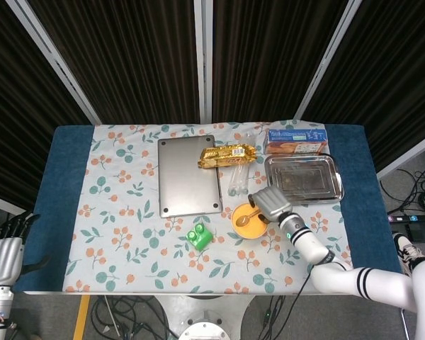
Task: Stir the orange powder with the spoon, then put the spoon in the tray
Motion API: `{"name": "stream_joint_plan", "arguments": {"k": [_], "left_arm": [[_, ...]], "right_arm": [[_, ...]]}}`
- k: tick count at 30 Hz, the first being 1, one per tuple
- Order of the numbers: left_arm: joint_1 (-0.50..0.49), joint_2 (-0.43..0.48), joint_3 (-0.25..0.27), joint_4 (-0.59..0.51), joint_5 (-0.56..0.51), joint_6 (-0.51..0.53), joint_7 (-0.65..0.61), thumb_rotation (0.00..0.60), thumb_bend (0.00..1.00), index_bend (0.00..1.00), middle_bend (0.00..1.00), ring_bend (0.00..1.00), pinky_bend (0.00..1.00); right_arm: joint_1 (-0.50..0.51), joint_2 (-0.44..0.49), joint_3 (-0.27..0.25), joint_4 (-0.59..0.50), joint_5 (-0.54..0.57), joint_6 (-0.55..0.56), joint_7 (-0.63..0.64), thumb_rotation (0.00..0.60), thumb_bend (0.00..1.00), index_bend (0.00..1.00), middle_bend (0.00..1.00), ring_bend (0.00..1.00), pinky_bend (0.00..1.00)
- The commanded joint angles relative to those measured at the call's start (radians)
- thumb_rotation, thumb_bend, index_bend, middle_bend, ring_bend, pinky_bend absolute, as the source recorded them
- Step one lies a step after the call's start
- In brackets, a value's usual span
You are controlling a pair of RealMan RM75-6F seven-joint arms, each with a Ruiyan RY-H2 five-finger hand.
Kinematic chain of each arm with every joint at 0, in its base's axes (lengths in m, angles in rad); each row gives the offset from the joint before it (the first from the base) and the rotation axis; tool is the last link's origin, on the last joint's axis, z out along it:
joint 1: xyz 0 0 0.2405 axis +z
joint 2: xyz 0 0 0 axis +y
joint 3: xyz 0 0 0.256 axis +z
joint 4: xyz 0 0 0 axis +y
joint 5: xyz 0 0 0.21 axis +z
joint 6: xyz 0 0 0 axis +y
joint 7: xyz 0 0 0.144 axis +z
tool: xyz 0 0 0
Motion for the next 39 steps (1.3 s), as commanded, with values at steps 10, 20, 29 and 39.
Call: {"name": "stream_joint_plan", "arguments": {"k": [10, 20, 29, 39], "left_arm": [[0.0, -0.003, -0.001, 0.007, -0.003, -0.003, -0.007, 0.6, 0.01, 0.21, 0.18, 0.12, 0.15], [0.002, -0.003, -0.001, 0.01, -0.008, -0.007, -0.011, 0.6, 0.01, 0.21, 0.18, 0.12, 0.15], [0.006, -0.004, 0.0, 0.008, 0.003, 0.007, -0.013, 0.6, 0.01, 0.21, 0.18, 0.12, 0.15], [0.01, -0.003, 0.001, 0.006, 0.002, 0.008, -0.017, 0.6, 0.01, 0.21, 0.18, 0.12, 0.15]], "right_arm": [[0.018, -0.011, -0.018, 0.008, 0.02, 0.013, -0.01, 0.6, 0.32, 0.5, 0.98, 0.96, 1.0], [0.036, -0.01, -0.038, 0.003, 0.024, 0.044, -0.056, 0.6, 0.39, 0.59, 0.98, 0.96, 1.0], [0.101, 0.054, -0.081, -0.066, -0.036, 0.103, -0.275, 0.6, 0.4, 0.68, 0.98, 0.96, 1.0], [0.173, 0.048, -0.141, -0.041, -0.073, 0.147, -0.551, 0.6, 0.42, 0.74, 1.0, 0.98, 1.0]]}}
